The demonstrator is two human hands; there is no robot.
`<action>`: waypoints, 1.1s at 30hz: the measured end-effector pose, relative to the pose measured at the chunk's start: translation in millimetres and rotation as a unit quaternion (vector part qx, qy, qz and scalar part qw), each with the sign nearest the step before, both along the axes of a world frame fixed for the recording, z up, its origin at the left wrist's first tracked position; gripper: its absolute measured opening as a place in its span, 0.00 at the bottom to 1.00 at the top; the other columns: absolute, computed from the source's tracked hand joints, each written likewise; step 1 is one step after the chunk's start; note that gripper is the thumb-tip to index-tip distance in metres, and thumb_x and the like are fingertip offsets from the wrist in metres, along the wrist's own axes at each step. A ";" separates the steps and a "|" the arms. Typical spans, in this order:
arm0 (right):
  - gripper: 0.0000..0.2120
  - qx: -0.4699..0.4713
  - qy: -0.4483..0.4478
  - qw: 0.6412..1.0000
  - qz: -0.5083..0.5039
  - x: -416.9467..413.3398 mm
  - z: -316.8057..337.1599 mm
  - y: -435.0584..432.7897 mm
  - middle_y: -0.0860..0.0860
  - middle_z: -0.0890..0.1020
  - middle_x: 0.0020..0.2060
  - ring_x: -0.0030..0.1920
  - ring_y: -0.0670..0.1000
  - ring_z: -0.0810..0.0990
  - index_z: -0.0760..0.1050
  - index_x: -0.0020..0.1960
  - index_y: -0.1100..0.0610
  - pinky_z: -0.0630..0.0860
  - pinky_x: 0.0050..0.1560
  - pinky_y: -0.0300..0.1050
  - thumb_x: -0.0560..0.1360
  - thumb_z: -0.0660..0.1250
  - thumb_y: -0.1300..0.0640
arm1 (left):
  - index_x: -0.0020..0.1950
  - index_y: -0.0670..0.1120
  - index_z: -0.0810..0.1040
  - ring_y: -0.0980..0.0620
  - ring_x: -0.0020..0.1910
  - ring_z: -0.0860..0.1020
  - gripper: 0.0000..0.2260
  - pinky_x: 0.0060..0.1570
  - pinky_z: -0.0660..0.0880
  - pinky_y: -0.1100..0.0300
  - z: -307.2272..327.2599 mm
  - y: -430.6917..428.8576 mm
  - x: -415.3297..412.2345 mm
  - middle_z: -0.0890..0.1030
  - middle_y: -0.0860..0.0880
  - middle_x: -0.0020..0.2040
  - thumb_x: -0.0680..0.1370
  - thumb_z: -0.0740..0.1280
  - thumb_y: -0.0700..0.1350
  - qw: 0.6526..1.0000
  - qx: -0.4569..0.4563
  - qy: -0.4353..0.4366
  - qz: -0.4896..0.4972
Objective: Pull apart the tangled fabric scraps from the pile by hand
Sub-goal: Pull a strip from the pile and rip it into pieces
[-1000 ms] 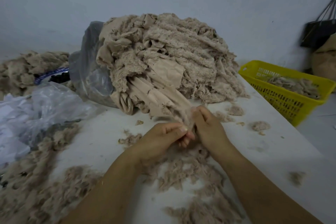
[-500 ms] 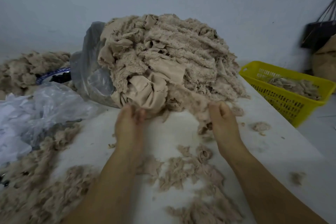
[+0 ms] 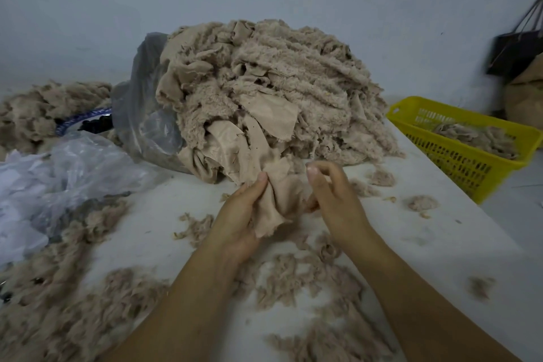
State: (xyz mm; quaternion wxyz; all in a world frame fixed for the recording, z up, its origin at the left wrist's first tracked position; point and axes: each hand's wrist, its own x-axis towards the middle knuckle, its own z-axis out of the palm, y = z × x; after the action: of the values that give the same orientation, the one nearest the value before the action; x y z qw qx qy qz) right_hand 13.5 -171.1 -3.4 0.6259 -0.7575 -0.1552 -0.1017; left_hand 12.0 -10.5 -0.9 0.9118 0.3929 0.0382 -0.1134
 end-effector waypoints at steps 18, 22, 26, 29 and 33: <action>0.22 0.065 0.195 0.970 -0.134 19.4 1.4 -32.6 0.42 0.72 0.25 0.23 0.43 0.67 0.81 0.35 0.51 0.64 0.26 0.35 0.81 0.59 0.43 | 0.59 0.35 0.81 0.50 0.38 0.85 0.12 0.35 0.82 0.59 2.5 13.4 2.4 0.86 0.42 0.46 0.81 0.62 0.39 0.997 -0.024 -0.013 0.072; 0.32 -0.006 0.186 0.982 -0.028 11.3 -0.9 -10.8 0.44 0.83 0.57 0.56 0.40 0.80 0.82 0.56 0.45 0.75 0.58 0.43 0.71 0.55 0.23 | 0.59 0.38 0.79 0.47 0.49 0.85 0.11 0.44 0.81 0.59 -5.9 -9.4 -10.4 0.86 0.42 0.52 0.83 0.62 0.44 0.983 0.173 -0.067 0.002; 0.24 0.136 0.261 0.949 0.112 4.4 -2.7 -7.8 0.55 0.85 0.55 0.58 0.54 0.83 0.82 0.59 0.56 0.78 0.59 0.48 0.74 0.67 0.38 | 0.55 0.39 0.80 0.54 0.46 0.84 0.12 0.44 0.78 0.64 -7.0 -14.9 -19.4 0.86 0.49 0.47 0.84 0.61 0.45 0.939 0.311 -0.122 -0.076; 0.17 0.200 0.249 0.945 0.065 4.1 0.8 -6.5 0.58 0.86 0.49 0.50 0.55 0.86 0.83 0.52 0.58 0.81 0.47 0.44 0.76 0.66 0.46 | 0.49 0.48 0.82 0.58 0.45 0.83 0.12 0.43 0.77 0.67 -7.2 -16.5 -21.7 0.86 0.55 0.44 0.84 0.59 0.44 0.926 0.336 -0.131 -0.111; 0.15 0.128 0.211 0.969 0.011 5.7 0.1 -5.3 0.54 0.86 0.45 0.47 0.53 0.85 0.81 0.51 0.53 0.81 0.49 0.49 0.82 0.60 0.45 | 0.45 0.47 0.83 0.52 0.45 0.84 0.12 0.47 0.78 0.59 -6.8 -14.7 -15.7 0.86 0.51 0.43 0.82 0.64 0.51 0.923 0.363 -0.088 -0.096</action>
State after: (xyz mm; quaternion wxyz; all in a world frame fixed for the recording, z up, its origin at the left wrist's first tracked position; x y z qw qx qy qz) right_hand 19.2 -176.4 -3.3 0.7374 -0.6736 -0.0141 0.0483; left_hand -3.7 -25.2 -7.7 0.6910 0.7071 -0.0421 -0.1438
